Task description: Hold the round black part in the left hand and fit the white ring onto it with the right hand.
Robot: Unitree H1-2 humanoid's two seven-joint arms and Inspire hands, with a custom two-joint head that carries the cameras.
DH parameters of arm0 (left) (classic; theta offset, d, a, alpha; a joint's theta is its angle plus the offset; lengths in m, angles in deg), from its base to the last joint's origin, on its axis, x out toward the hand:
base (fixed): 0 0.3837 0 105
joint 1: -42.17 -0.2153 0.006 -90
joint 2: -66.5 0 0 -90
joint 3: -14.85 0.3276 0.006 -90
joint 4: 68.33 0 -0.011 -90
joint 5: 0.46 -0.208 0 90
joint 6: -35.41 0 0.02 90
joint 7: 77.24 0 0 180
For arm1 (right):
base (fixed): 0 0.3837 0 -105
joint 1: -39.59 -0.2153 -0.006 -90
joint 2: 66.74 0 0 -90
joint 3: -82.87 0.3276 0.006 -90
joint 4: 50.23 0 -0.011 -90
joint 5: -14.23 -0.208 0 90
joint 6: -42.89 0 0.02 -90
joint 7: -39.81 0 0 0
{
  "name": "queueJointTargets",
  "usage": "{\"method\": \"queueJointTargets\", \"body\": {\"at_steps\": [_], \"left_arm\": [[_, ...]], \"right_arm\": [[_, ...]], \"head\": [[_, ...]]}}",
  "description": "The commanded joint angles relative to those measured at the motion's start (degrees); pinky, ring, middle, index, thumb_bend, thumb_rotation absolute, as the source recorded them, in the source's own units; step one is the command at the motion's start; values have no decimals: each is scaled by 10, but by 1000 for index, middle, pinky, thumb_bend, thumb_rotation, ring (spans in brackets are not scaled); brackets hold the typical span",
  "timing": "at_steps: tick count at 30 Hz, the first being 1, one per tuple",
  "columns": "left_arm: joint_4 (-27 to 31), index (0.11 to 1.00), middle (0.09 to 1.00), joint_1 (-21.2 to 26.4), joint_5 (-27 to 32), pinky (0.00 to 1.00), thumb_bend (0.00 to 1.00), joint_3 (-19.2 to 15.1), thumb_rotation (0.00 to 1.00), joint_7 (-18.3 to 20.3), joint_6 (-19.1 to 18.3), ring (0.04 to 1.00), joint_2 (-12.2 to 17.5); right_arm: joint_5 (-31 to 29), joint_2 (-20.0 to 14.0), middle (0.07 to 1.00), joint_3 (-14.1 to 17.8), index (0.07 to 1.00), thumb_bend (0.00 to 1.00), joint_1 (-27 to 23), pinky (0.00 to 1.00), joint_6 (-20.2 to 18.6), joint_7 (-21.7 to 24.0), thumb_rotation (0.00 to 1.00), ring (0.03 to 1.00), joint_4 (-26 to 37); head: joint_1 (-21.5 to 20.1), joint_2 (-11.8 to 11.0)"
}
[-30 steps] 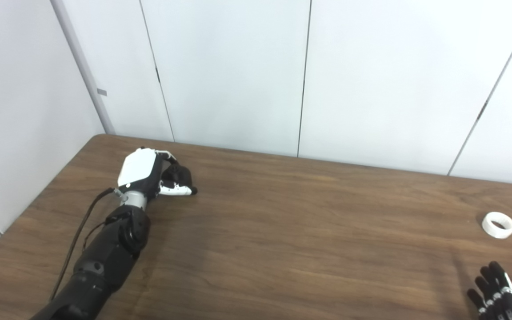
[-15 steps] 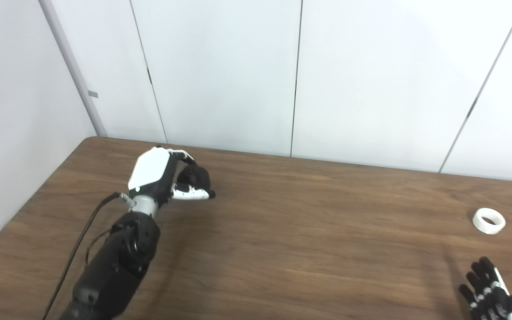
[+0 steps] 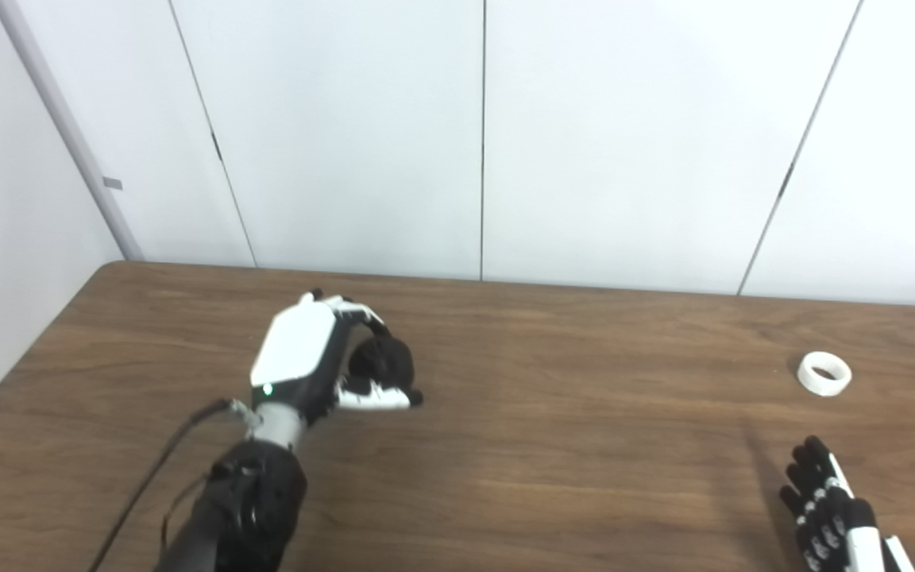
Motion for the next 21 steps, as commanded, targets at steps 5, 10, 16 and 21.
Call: {"method": "queueJointTargets", "body": {"at_steps": [5, 10, 16, 21], "left_arm": [[32, 484, 772, 3, -46, 1000, 524, 16, 48, -2, 27, 891, -19], [34, 485, 794, -8, -62, 1000, 524, 34, 48, 3, 43, 911, -34], [24, 484, 798, -18, -75, 1000, 524, 51, 50, 11, 59, 909, -54], [9, 484, 802, -22, -76, 1000, 524, 57, 49, 10, 73, 912, -66]], "right_arm": [[19, 8, 998, -15, 991, 632, 7, 1000, -45, -10, 1000, 1000, 25], [29, 3, 999, -21, 991, 623, 2, 1000, -70, -12, 1000, 1000, 56], [47, -2, 986, -20, 981, 639, -12, 988, -92, -15, 1000, 989, 87], [61, -5, 984, -18, 979, 658, -28, 976, -106, -16, 1000, 985, 102]], "head": [[-15, 9], [-30, 17], [-52, 28], [-70, 37]]}}
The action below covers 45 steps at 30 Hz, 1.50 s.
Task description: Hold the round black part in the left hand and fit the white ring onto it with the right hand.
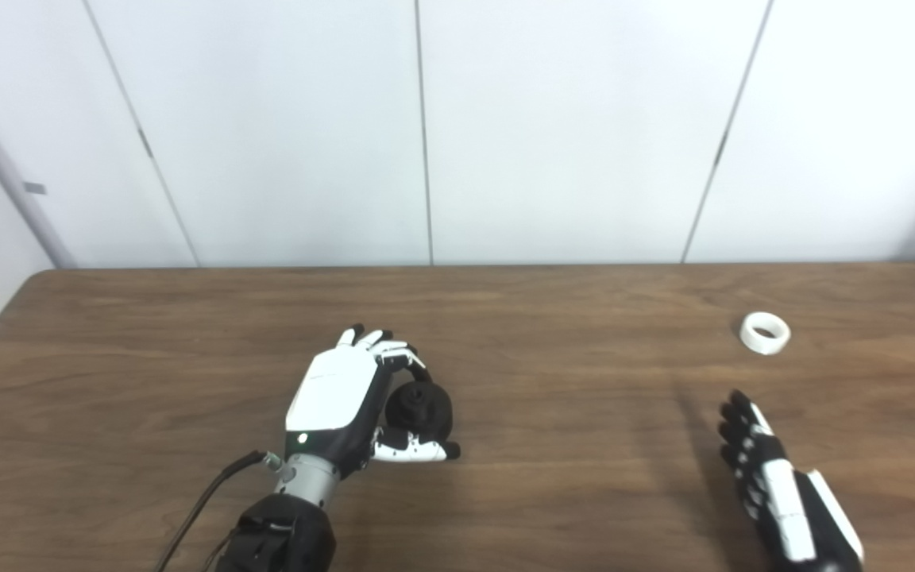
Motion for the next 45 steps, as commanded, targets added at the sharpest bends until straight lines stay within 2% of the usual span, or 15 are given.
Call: {"method": "queueJointTargets", "body": {"at_steps": [1, 5, 11, 20, 31, 45], "left_arm": [[2, 484, 802, 11, -11, 1000, 524, 1, 49, -9, 16, 912, -3], [-10, 484, 809, 7, -18, 1000, 524, 12, 49, -9, 24, 920, -10], [-30, 484, 807, -2, -19, 1000, 524, 21, 50, -14, 37, 917, -18], [-55, 484, 799, -13, -20, 1000, 524, 26, 49, -23, 49, 902, -30], [-64, 484, 790, -21, -11, 1000, 524, 27, 50, -24, 56, 904, -39], [-103, 485, 790, -34, 67, 1000, 524, 0, 49, -41, 74, 902, -63]], "right_arm": [[7, -5, 982, 0, 977, 663, -18, 973, -2, 1, 1000, 983, 28], [21, -5, 983, -2, 980, 716, -31, 973, -26, 2, 1000, 980, 47], [29, -1, 985, -3, 983, 661, -42, 979, -42, 3, 1000, 987, 62], [40, 6, 978, -8, 974, 681, -50, 978, -62, 1, 1000, 978, 78], [49, 7, 978, -6, 974, 688, -54, 962, -75, 2, 1000, 974, 87], [44, -2, 977, 0, 985, 668, -66, 966, -95, 8, 1000, 979, 99]], "head": [[-6, 3], [-17, 11], [-31, 22], [-41, 38], [-34, 46], [-28, 46]]}}
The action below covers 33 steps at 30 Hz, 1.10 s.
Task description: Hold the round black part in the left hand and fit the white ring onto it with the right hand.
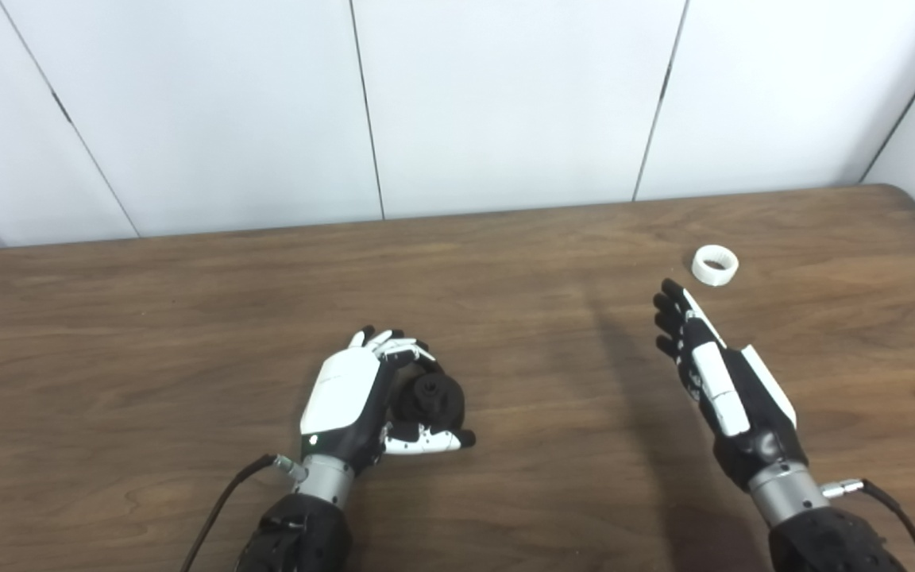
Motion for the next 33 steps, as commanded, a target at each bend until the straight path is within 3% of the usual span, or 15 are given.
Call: {"method": "queueJointTargets", "body": {"at_steps": [1, 8, 22, 25, 28, 29, 33], "left_arm": [[-17, 485, 791, -2, 7, 1000, 524, -2, 48, 2, 3, 902, -1], [-47, 485, 795, -1, 26, 1000, 523, -7, 50, -15, 25, 900, -1], [-56, 485, 790, 5, 5, 1000, 524, 3, 48, -29, 36, 901, 11], [-56, 484, 791, 4, 5, 1000, 524, 3, 48, -27, 35, 902, 13], [-53, 484, 794, 4, 4, 1000, 524, 3, 48, -25, 34, 903, 16], [-53, 484, 793, 5, 4, 1000, 524, 3, 48, -24, 34, 902, 17], [-51, 484, 788, 4, 5, 1000, 524, 4, 48, -23, 36, 901, 20]], "right_arm": [[-3, -4, 976, 5, 984, 669, -12, 964, 3, 0, 1000, 978, 26], [0, -7, 983, 2, 987, 665, -16, 960, 1, 3, 1000, 977, 25], [6, -8, 973, 8, 979, 695, -26, 964, 2, -2, 1000, 974, 23], [23, -8, 949, 10, 946, 657, -35, 930, 4, -10, 1000, 944, 25], [84, -25, 934, 3, 927, 561, -53, 875, 16, -18, 910, 928, 18], [114, -33, 915, -1, 906, 578, -62, 839, 10, -21, 821, 905, 16], [196, -68, 905, -10, 865, 576, -95, 893, -1, -19, 632, 913, 3]], "head": [[1, 1], [2, 1], [5, 3], [2, 5], [-2, 5], [-2, 5], [-10, 6]]}}
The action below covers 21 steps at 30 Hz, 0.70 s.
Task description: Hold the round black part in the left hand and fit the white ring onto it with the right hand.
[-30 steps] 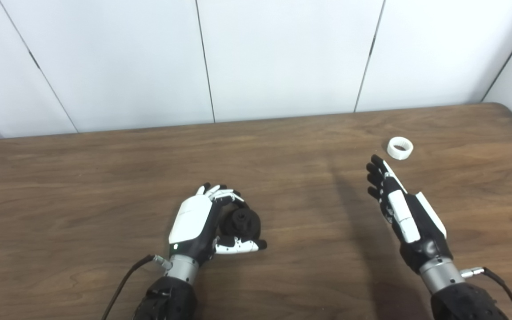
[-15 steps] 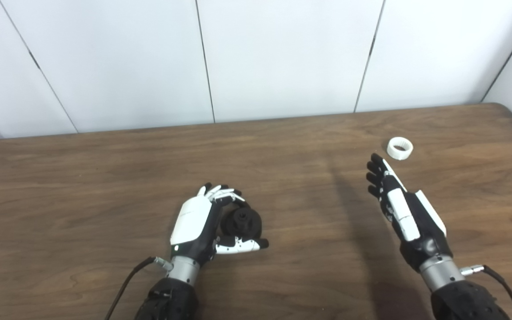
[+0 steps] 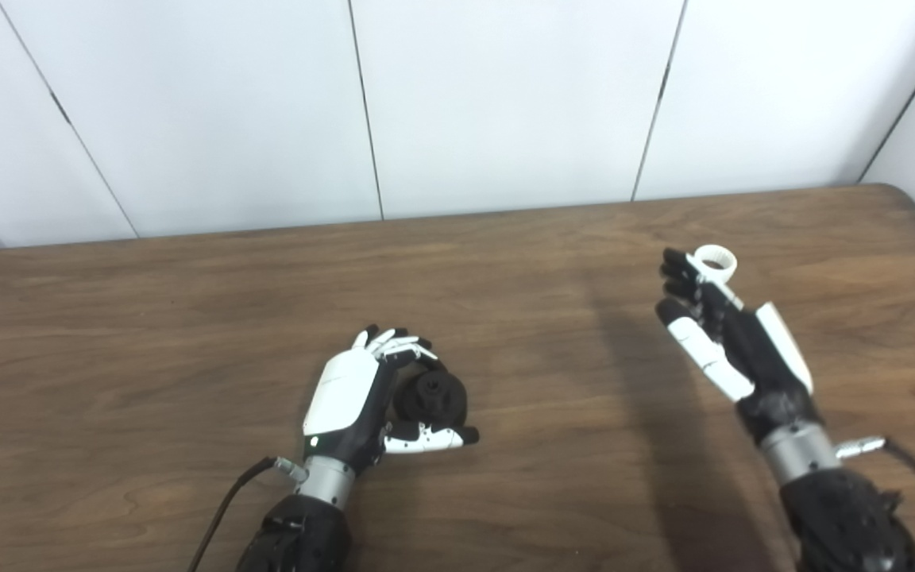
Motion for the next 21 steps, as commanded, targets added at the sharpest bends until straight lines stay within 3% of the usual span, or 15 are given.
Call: {"method": "queueJointTargets", "body": {"at_steps": [1, 5, 9, 16, 21], "left_arm": [[-10, 484, 788, -4, -16, 1000, 524, 3, 48, 9, -6, 901, 14], [-9, 485, 786, -5, -15, 1000, 524, 3, 48, 10, -5, 899, 17], [-6, 485, 787, -6, -15, 1000, 524, 2, 48, 15, -8, 899, 19], [-1, 485, 792, -9, -5, 1000, 524, -3, 48, 25, -7, 902, 26], [-1, 485, 788, -11, 0, 1000, 524, -6, 48, 24, -3, 900, 31]], "right_arm": [[47, -26, 905, -1, 858, 577, -32, 900, 12, -7, 613, 915, -2], [115, -63, 890, -7, 781, 676, -66, 945, 12, -5, 442, 933, -34], [151, -95, 914, -9, 765, 735, -97, 938, 16, 4, 341, 975, -71], [202, -148, 960, -25, 758, 779, -149, 998, -2, 46, 287, 1000, -131], [213, -175, 962, -35, 737, 798, -186, 1000, 6, 60, 256, 1000, -193]], "head": [[-3, 1], [-16, 1], [-29, 3], [-57, 4], [-79, 5]]}}
